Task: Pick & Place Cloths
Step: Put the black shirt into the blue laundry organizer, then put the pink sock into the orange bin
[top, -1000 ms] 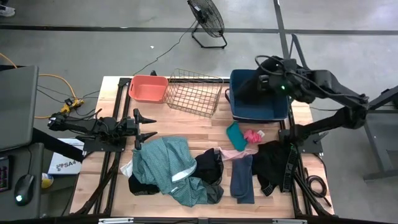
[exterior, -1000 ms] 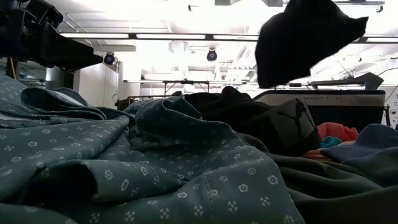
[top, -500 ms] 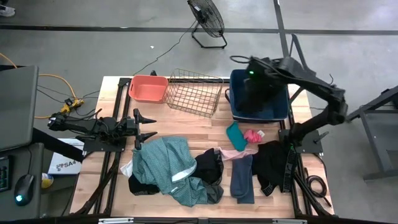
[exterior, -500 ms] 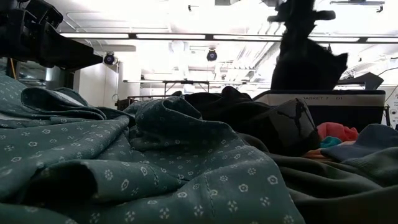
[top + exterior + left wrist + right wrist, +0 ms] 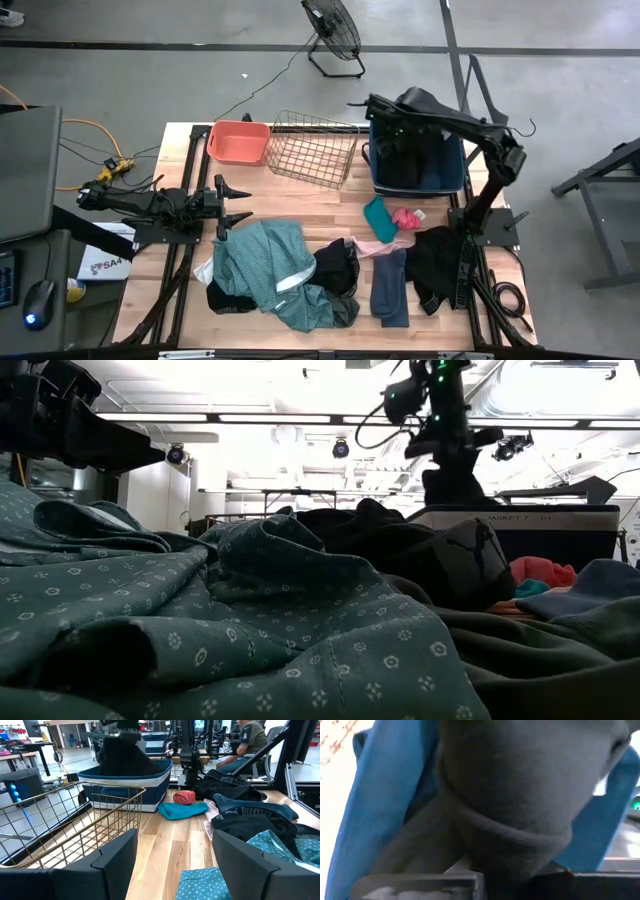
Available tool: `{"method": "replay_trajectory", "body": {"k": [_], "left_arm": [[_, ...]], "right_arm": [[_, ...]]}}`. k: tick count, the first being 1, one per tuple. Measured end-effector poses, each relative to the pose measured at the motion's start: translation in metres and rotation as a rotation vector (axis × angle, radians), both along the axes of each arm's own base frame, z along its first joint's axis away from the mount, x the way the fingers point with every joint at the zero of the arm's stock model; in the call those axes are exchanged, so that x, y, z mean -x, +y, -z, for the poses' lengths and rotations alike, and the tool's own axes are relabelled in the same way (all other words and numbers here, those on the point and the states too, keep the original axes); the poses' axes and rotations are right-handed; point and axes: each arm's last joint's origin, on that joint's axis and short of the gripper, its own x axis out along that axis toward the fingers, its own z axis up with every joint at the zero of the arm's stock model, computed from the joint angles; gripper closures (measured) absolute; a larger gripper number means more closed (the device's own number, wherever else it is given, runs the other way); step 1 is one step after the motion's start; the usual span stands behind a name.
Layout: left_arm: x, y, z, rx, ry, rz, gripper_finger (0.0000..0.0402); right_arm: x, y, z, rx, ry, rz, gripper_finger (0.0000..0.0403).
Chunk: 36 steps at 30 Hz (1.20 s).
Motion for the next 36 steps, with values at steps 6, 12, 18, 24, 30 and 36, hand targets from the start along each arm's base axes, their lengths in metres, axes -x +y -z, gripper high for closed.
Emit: {"method": "replay_trajectory", "body": {"k": [6, 12, 18, 24, 30, 36], "left_arm": [[0.000, 0.000, 0.000, 0.000, 0.000, 0.000, 0.0149], [0.000, 0.000, 0.000, 0.000, 0.000, 0.000, 0.0149], [0.000, 0.000, 0.000, 0.000, 0.000, 0.000, 0.0149], [0.000, 0.000, 0.000, 0.000, 0.000, 0.000, 0.0149], [0.000, 0.000, 0.000, 0.000, 0.000, 0.000, 0.0149], [0.000, 0.000, 0.000, 0.000, 0.000, 0.000, 0.0149]], "right_arm": [[-0.001, -0.002, 0.007, -0.084, -0.003, 0.046, 0.0371], [-0.003, 0.001, 0.008, -0.166, -0.058, 0.061, 0.0371], [-0.003, 0.002, 0.008, -0.193, -0.074, 0.063, 0.0370], [-0.002, -0.001, 0.007, -0.082, 0.000, 0.041, 0.0310], [0.004, 0.001, -0.001, -0.021, 0.007, 0.032, 0.0226], [0.019, 0.011, -0.024, 0.022, -0.068, 0.037, 0.0160]]}}
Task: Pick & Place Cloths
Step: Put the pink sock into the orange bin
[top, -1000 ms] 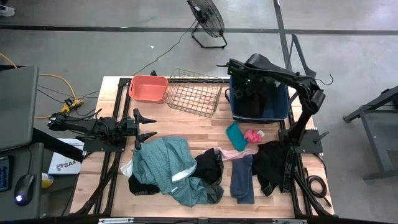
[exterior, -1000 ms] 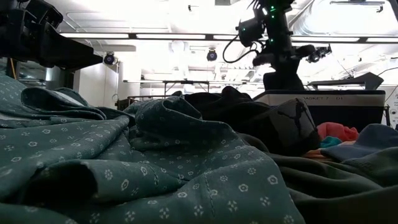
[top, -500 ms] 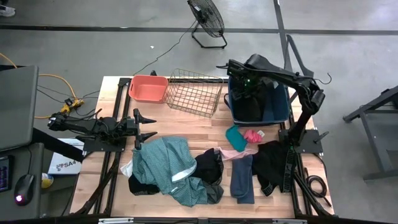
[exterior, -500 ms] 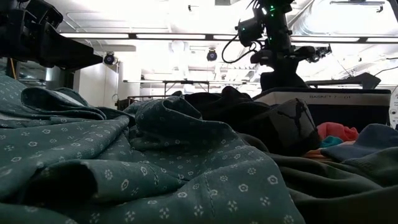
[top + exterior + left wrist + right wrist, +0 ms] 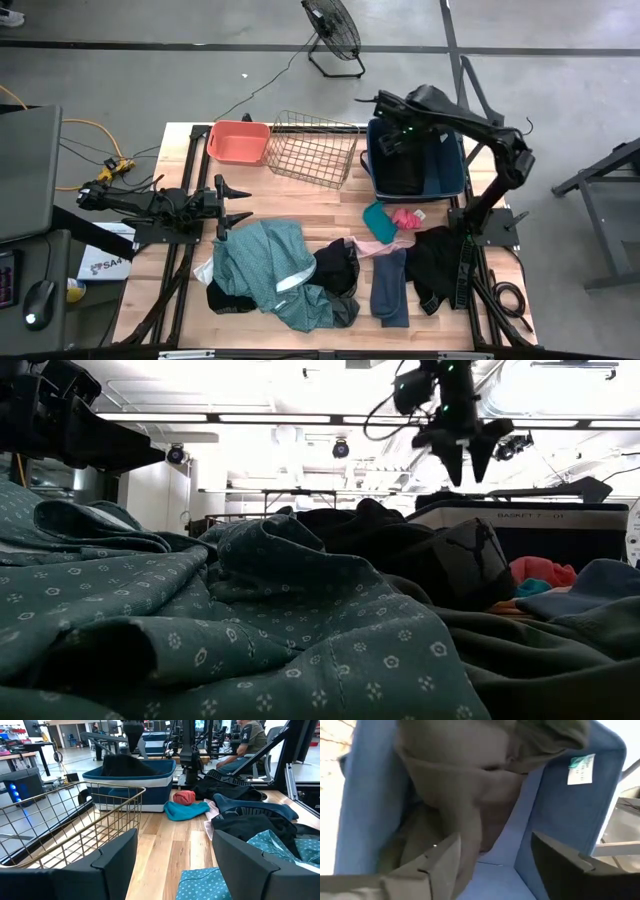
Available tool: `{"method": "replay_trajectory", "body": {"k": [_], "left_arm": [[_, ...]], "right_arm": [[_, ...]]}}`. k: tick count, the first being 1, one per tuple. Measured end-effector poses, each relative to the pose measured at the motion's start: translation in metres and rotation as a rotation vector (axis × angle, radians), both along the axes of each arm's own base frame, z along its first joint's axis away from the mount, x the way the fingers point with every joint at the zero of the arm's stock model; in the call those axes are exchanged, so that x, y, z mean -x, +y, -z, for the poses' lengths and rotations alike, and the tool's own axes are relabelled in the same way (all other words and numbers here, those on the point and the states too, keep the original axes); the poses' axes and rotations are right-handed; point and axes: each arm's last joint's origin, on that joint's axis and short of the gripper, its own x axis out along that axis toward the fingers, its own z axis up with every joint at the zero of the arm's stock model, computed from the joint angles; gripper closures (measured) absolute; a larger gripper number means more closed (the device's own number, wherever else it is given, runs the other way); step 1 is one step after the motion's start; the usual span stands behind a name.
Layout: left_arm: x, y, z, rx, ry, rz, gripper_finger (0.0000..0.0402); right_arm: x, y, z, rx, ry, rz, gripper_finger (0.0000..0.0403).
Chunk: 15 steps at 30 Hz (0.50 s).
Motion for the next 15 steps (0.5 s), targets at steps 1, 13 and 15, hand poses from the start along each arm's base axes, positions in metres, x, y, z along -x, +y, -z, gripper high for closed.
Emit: {"method": "replay_trajectory", "body": {"k": [1, 13, 15], "left_arm": [[0.000, 0.000, 0.000, 0.000, 0.000, 0.000, 0.0149], [0.000, 0.000, 0.000, 0.000, 0.000, 0.000, 0.0149], [0.000, 0.000, 0.000, 0.000, 0.000, 0.000, 0.0149]], "right_arm": [[0.003, 0.003, -0.005, 0.008, -0.017, 0.001, 0.0154], [0.005, 0.081, -0.050, 0.111, -0.288, -0.192, 0.0140], [-0.004, 0.101, -0.052, 0.147, -0.329, -0.259, 0.0140]]}}
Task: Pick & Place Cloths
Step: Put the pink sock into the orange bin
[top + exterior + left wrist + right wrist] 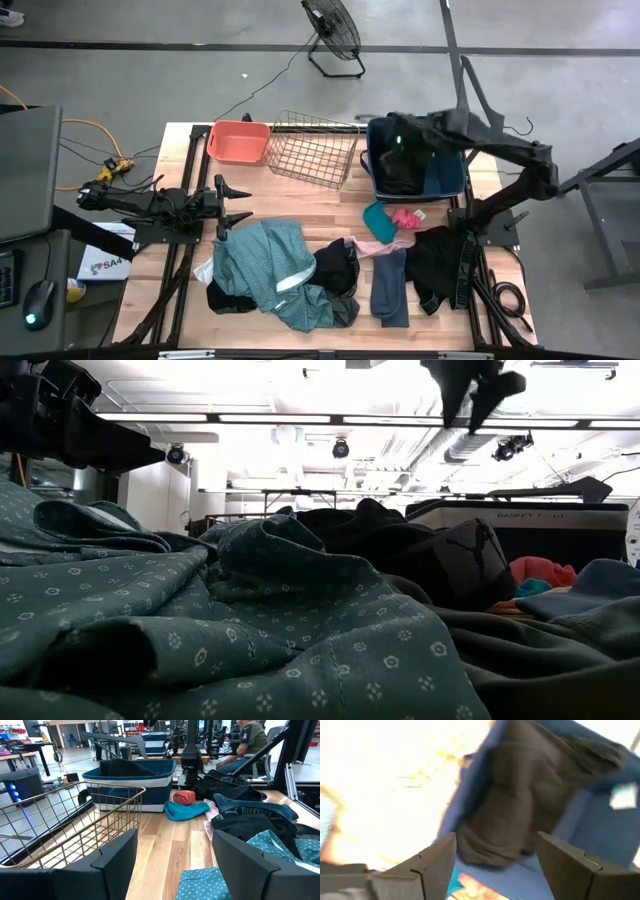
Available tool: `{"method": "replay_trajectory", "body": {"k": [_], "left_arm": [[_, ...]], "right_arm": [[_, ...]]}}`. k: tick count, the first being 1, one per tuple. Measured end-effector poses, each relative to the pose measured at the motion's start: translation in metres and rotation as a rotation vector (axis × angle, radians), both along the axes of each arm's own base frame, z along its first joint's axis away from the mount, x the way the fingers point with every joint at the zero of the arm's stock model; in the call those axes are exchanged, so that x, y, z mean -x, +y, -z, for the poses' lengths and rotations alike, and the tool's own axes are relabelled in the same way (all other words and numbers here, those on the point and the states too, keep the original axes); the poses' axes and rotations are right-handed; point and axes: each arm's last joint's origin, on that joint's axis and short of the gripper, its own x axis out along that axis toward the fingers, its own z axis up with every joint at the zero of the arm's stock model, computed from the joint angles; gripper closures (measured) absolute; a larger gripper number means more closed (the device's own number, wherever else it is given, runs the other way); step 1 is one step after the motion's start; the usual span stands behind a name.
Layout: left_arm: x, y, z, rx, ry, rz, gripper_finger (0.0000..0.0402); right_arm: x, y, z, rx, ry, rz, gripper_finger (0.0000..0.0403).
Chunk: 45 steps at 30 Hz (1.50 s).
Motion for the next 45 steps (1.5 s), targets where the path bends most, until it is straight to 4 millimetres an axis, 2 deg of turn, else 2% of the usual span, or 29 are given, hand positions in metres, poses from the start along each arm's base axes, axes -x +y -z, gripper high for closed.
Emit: {"method": "replay_trajectory", "body": {"k": [5, 10, 15, 21, 28, 34, 37, 41, 45], "left_arm": [[0.000, 0.000, 0.000, 0.000, 0.000, 0.000, 0.0149], [0.000, 0.000, 0.000, 0.000, 0.000, 0.000, 0.0149], [0.000, 0.000, 0.000, -0.020, 0.017, 0.002, 0.0149], [0.000, 0.000, 0.000, -0.004, 0.013, 0.005, 0.0149], [0.000, 0.000, 0.000, 0.002, 0.002, 0.006, 0.0149], [0.000, 0.000, 0.000, 0.002, 0.001, 0.006, 0.0149], [0.000, 0.000, 0.000, 0.002, 0.001, -0.004, 0.0149], [0.000, 0.000, 0.000, 0.002, 0.001, -0.005, 0.0149], [0.000, 0.000, 0.000, 0.001, 0.005, -0.005, 0.0149]], "right_arm": [[-0.016, 0.046, 0.001, 0.074, -0.037, -0.145, 0.0140], [-0.021, 0.080, 0.004, 0.132, -0.046, -0.211, 0.0140], [-0.018, 0.108, 0.004, 0.234, -0.074, -0.273, 0.0140], [-0.020, 0.131, 0.028, 0.285, -0.085, -0.312, 0.0140], [-0.012, 0.144, 0.071, 0.278, -0.027, -0.246, 0.0140], [-0.003, 0.144, 0.106, 0.128, -0.056, 0.058, 0.0140], [0.003, 0.143, 0.130, 0.051, -0.045, 0.188, 0.0140], [0.013, 0.140, 0.162, 0.033, -0.031, 0.317, 0.0140], [0.021, 0.137, 0.183, 0.035, -0.038, 0.400, 0.0148]]}}
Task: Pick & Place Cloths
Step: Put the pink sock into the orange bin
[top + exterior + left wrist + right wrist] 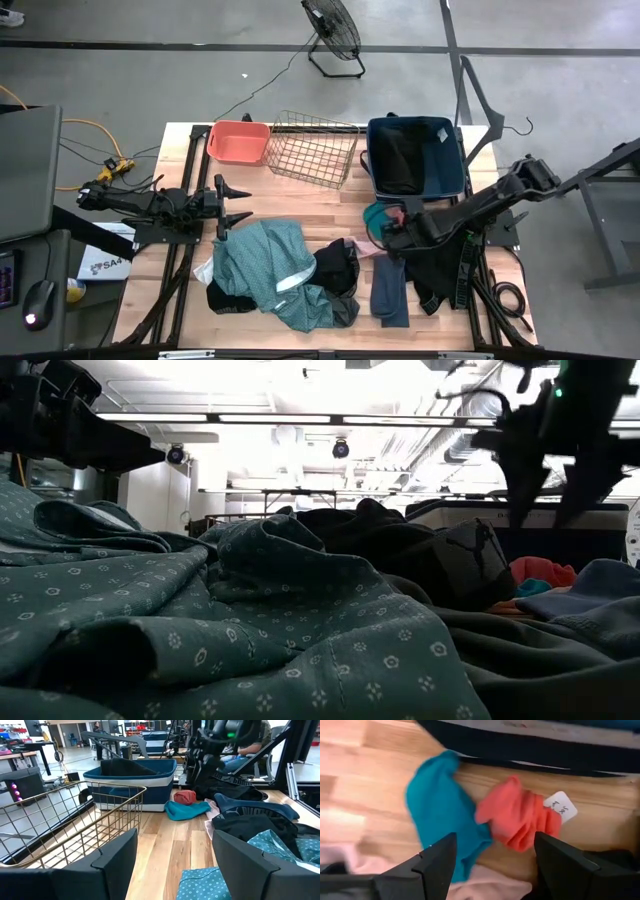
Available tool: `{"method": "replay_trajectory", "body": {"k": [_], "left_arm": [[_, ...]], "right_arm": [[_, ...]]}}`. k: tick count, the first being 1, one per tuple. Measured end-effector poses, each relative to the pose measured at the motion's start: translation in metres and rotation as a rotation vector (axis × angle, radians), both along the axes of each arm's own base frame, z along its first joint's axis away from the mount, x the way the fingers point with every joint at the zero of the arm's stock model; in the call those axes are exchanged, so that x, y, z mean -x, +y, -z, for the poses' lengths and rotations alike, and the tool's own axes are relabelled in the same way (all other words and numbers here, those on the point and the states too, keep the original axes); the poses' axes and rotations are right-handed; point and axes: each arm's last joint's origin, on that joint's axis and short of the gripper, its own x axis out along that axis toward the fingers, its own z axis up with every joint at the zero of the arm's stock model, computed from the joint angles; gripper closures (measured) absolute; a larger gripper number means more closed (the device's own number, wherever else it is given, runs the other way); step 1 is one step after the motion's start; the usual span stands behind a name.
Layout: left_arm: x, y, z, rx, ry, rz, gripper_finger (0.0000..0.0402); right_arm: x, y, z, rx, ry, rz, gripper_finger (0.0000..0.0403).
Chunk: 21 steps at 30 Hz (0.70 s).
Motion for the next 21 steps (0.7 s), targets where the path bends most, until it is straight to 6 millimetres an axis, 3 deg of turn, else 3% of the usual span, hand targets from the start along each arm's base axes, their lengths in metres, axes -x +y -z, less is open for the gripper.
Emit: {"method": "replay_trajectory", "body": {"k": [9, 21], "left_arm": [[0.000, 0.000, 0.000, 0.000, 0.003, 0.003, 0.0149], [0.000, 0.000, 0.000, -0.001, 0.005, 0.003, 0.0149]], "right_arm": [[0.015, -0.005, 0.029, -0.016, 0.056, 0.015, 0.0174], [0.025, -0.010, 0.050, -0.014, 0.061, 0.025, 0.0204]]}}
